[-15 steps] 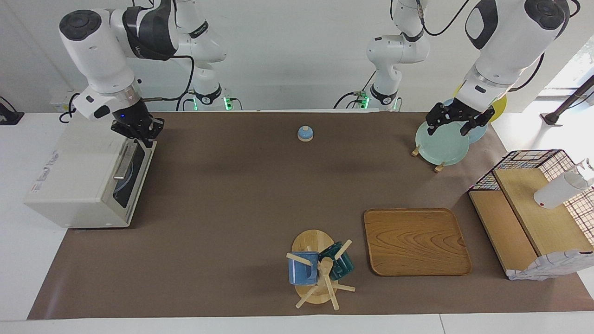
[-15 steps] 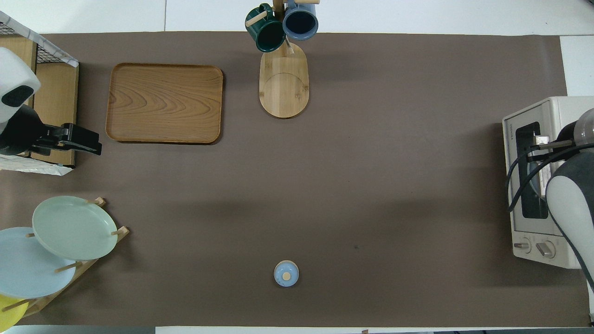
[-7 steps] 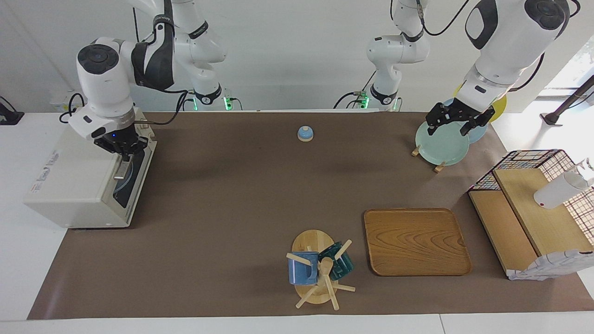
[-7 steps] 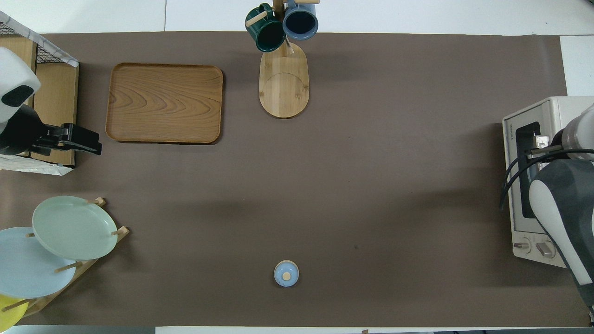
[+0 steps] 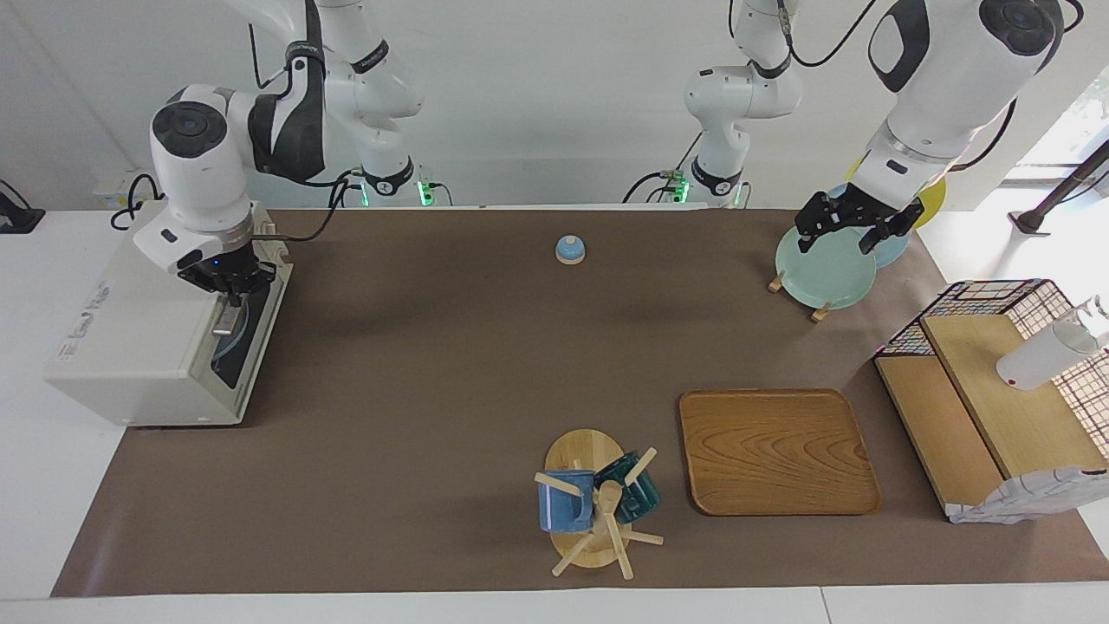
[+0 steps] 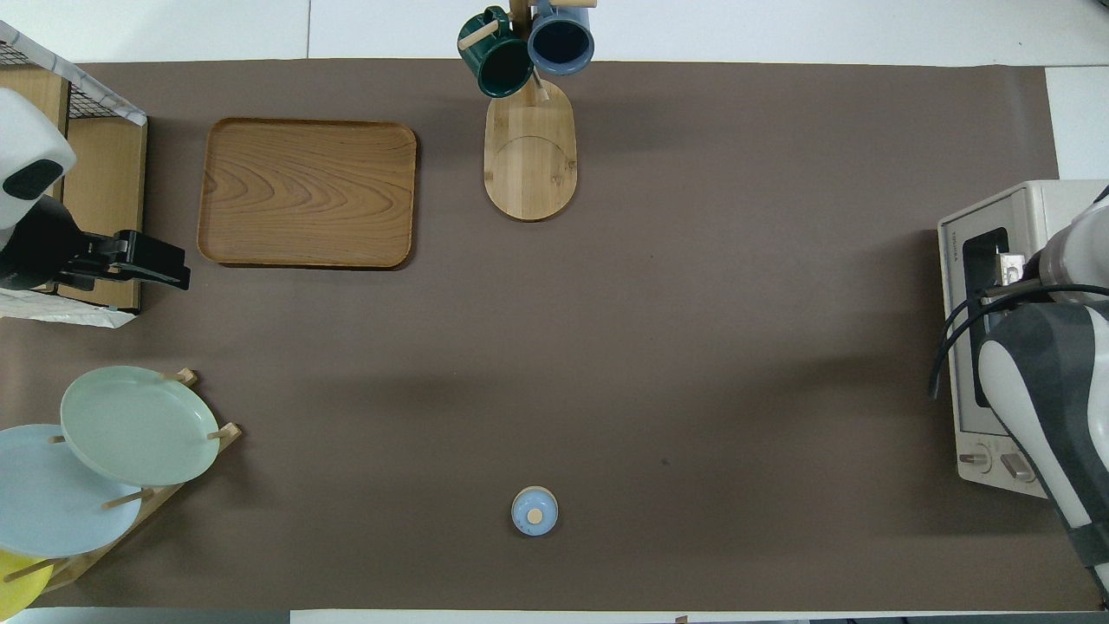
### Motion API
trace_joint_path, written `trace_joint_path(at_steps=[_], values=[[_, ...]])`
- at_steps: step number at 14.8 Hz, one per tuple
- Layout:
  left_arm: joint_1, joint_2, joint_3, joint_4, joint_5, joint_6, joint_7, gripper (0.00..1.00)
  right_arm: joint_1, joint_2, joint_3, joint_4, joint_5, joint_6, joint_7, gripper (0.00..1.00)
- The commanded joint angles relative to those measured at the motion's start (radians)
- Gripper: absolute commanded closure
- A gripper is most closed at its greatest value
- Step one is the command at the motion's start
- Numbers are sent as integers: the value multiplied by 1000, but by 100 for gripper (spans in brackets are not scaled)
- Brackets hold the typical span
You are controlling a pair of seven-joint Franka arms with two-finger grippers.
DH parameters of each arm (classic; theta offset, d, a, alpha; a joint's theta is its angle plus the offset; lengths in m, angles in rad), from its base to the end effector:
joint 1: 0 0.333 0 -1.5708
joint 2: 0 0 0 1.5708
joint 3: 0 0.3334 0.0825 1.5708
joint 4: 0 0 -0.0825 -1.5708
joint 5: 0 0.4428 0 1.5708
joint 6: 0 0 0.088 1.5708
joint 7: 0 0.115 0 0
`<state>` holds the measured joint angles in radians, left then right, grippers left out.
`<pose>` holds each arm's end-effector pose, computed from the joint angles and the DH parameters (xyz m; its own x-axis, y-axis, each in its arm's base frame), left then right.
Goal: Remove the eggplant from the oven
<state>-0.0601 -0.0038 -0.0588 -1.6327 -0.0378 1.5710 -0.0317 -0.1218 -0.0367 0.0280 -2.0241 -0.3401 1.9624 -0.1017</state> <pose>0.6045 -0.0766 0.6035 0.9945 -0.0869 -0.0590 -0.0849 -0.9958 0.0356 0.5904 -0.0798 0.4521 0.9886 0.1303 -0.0760 0.1472 -0.9426 0.2998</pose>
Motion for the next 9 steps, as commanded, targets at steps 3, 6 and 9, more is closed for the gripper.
trace_joint_path(at_steps=[3,6,9], values=[[-4,-2,5,11,19,-12,-1,0,-4,-14,10,-73,-2,85,0,100],[-6,-2,5,11,19,-12,-2,0,27,-11,12,-99,33,107,50,100],[-6,-2,5,11,19,-12,-2,0,48,23,12,-140,96,203,60,100]])
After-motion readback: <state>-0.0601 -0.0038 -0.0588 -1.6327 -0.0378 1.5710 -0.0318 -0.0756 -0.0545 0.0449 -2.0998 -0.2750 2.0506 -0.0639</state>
